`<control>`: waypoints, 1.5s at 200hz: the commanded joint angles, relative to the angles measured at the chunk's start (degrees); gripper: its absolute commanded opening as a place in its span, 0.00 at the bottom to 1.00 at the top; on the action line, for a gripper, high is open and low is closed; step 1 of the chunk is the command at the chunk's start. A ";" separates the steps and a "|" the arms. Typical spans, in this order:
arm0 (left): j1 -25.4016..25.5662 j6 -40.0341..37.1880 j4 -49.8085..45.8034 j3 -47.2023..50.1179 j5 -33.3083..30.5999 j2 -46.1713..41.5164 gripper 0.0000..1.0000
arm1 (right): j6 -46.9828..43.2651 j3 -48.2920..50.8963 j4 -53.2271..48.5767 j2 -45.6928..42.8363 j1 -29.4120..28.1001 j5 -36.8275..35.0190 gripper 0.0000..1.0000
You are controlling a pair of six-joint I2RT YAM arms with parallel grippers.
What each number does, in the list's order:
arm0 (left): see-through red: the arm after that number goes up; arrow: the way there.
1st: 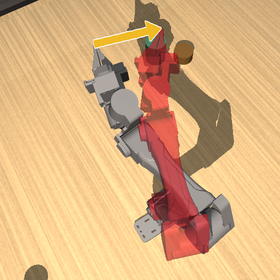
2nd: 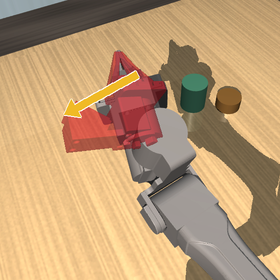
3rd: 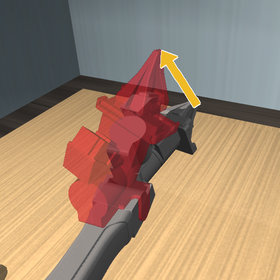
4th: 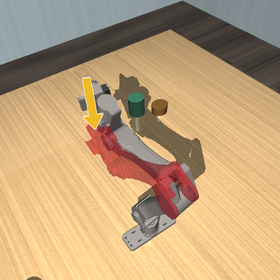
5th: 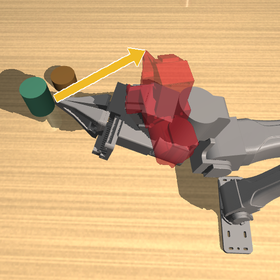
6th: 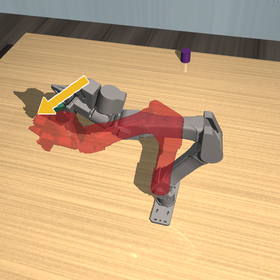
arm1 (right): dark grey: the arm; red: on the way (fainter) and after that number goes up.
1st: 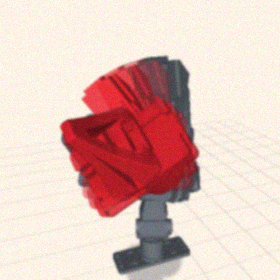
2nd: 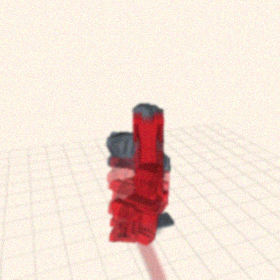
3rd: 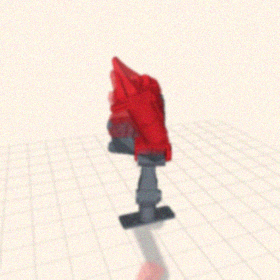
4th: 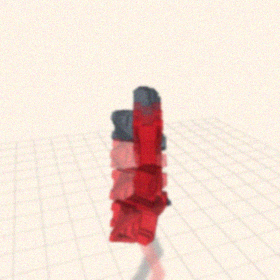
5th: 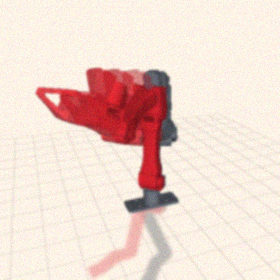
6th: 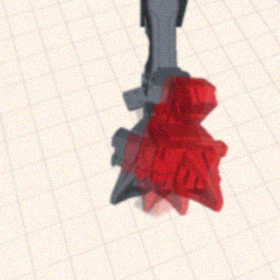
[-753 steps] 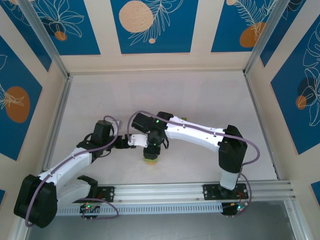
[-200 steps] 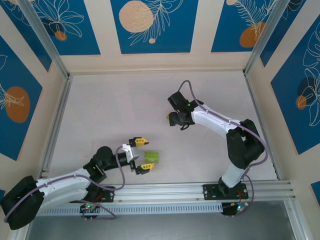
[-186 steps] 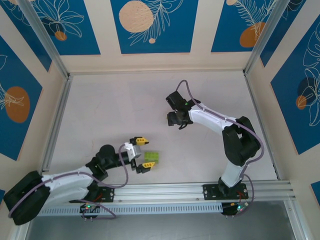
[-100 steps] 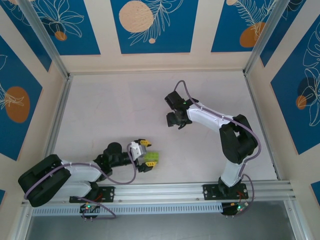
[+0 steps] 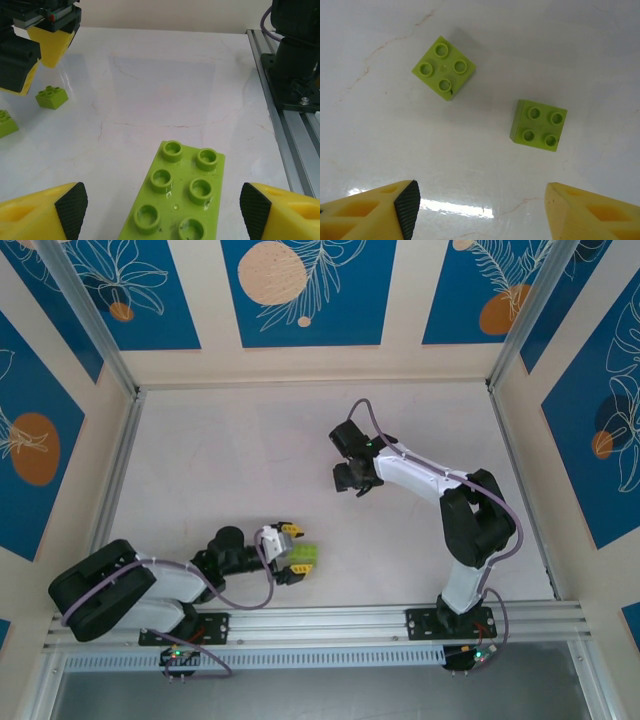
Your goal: Assemble a carrot with lego
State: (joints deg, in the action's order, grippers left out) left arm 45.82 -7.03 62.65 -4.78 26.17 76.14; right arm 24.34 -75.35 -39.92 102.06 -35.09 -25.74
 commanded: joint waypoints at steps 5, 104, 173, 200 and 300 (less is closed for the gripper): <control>-3.78 2.06 10.49 1.91 4.84 6.07 0.82 | -1.19 -1.55 -1.21 -1.84 -0.85 0.52 0.68; -4.97 2.01 7.49 0.91 9.71 4.32 0.78 | 1.77 -1.34 -2.98 0.64 1.24 -0.65 0.67; -4.79 1.40 6.34 1.19 11.24 2.83 0.70 | 3.47 0.39 -2.93 1.68 2.89 0.04 0.67; -4.83 1.23 5.73 0.90 12.03 2.84 0.63 | 4.34 1.78 -2.12 2.01 3.97 -0.62 0.66; -4.83 0.61 3.99 -0.39 12.70 3.68 0.43 | 2.92 1.23 3.78 8.83 8.02 1.94 0.64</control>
State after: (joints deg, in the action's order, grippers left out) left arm 41.36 -5.10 66.67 -4.03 36.64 79.57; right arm 27.42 -74.13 -38.33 109.86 -27.51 -25.50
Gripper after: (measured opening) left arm 0.448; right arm 0.648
